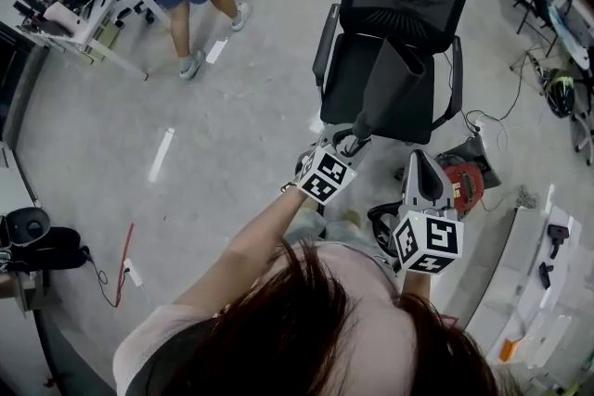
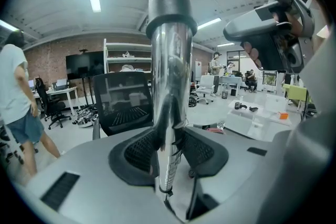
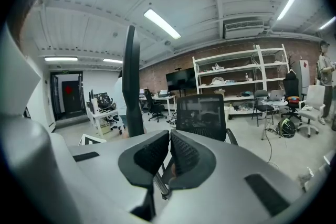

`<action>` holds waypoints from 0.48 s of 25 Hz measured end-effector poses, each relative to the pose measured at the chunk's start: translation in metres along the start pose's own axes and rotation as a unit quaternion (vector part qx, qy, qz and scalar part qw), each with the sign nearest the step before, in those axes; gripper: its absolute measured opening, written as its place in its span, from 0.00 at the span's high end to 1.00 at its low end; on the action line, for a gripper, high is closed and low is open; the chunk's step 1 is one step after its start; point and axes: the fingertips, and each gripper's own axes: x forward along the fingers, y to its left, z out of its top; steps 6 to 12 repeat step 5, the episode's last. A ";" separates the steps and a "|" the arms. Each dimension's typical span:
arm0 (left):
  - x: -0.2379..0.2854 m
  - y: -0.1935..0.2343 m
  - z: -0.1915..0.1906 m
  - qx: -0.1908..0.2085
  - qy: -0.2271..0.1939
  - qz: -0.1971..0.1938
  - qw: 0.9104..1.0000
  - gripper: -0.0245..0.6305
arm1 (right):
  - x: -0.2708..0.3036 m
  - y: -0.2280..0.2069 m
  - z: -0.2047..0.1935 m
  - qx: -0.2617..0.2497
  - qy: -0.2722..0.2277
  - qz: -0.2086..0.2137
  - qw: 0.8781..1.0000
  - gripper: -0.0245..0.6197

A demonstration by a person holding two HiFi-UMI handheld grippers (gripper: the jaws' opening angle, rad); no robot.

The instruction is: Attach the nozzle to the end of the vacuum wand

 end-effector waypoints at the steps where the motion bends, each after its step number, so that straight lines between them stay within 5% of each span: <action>1: -0.001 0.001 0.000 0.000 0.000 -0.001 1.000 0.72 | 0.000 0.001 0.000 0.000 0.001 -0.001 1.000 0.91; 12: -0.003 0.004 0.000 -0.001 -0.001 -0.003 1.000 0.72 | 0.002 0.005 -0.001 0.000 0.006 -0.002 1.000 0.91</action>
